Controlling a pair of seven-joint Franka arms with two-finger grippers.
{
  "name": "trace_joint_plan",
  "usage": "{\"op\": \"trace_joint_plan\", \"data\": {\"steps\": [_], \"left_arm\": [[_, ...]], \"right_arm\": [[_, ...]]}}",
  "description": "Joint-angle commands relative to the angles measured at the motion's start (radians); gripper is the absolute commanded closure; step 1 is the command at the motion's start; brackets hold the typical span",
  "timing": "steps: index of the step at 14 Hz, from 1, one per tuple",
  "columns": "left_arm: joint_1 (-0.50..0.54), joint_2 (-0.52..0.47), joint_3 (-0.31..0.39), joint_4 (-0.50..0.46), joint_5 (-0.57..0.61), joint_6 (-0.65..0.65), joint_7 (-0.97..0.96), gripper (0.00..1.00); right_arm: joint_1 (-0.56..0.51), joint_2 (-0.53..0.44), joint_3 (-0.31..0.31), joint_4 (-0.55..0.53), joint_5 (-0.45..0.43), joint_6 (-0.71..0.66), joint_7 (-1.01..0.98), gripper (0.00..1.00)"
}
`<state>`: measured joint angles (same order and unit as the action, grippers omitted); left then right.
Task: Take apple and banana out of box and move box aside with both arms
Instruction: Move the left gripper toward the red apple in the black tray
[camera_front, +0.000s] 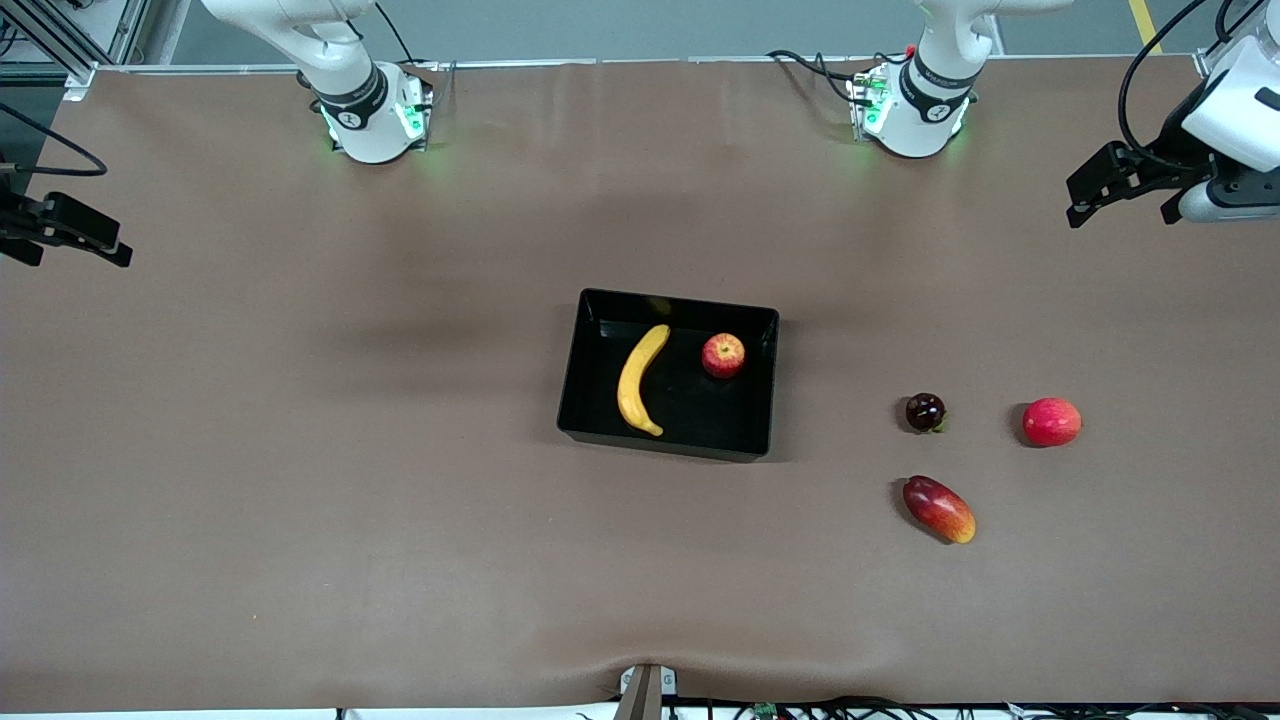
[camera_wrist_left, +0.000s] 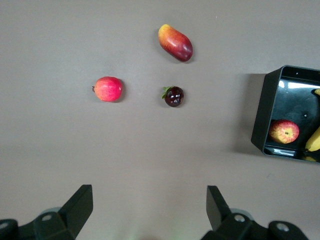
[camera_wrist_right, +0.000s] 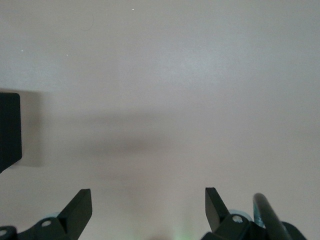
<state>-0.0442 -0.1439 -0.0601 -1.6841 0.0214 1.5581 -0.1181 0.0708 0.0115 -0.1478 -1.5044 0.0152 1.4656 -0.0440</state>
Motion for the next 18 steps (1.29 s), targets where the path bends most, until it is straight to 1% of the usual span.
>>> {"op": "trace_joint_plan", "data": {"steps": [1, 5, 7, 8, 12, 15, 17, 18], "left_arm": [[0.004, 0.023, -0.003, 0.029, 0.0, -0.021, -0.005, 0.0], [0.03, 0.053, -0.003, 0.078, 0.005, -0.021, 0.011, 0.0], [0.027, 0.075, -0.003, 0.113, 0.05, -0.024, 0.011, 0.0], [0.023, 0.082, -0.006, 0.129, 0.08, -0.048, 0.011, 0.0], [0.02, 0.109, -0.056, 0.12, 0.081, -0.066, -0.008, 0.0], [0.015, 0.105, -0.067, 0.11, 0.051, -0.066, 0.001, 0.0], [0.009, 0.112, -0.079, 0.069, -0.018, -0.035, -0.02, 0.0], [0.001, 0.115, -0.095, 0.032, -0.032, 0.018, -0.035, 0.0]], "right_arm": [[-0.016, -0.005, 0.014, 0.004, -0.015, -0.001, -0.004, 0.0], [-0.028, -0.001, 0.013, 0.006, -0.018, 0.009, -0.007, 0.0], [-0.029, 0.004, 0.013, 0.006, -0.018, 0.009, -0.007, 0.0], [-0.028, 0.004, 0.013, 0.006, -0.017, 0.009, -0.007, 0.0], [-0.026, 0.004, 0.013, 0.009, -0.017, 0.009, -0.007, 0.0], [-0.019, 0.004, 0.013, 0.018, -0.017, 0.009, -0.007, 0.0], [-0.026, 0.004, 0.013, 0.018, -0.015, 0.007, -0.007, 0.0], [-0.031, 0.005, 0.013, 0.016, -0.017, 0.009, -0.007, 0.0]]}}
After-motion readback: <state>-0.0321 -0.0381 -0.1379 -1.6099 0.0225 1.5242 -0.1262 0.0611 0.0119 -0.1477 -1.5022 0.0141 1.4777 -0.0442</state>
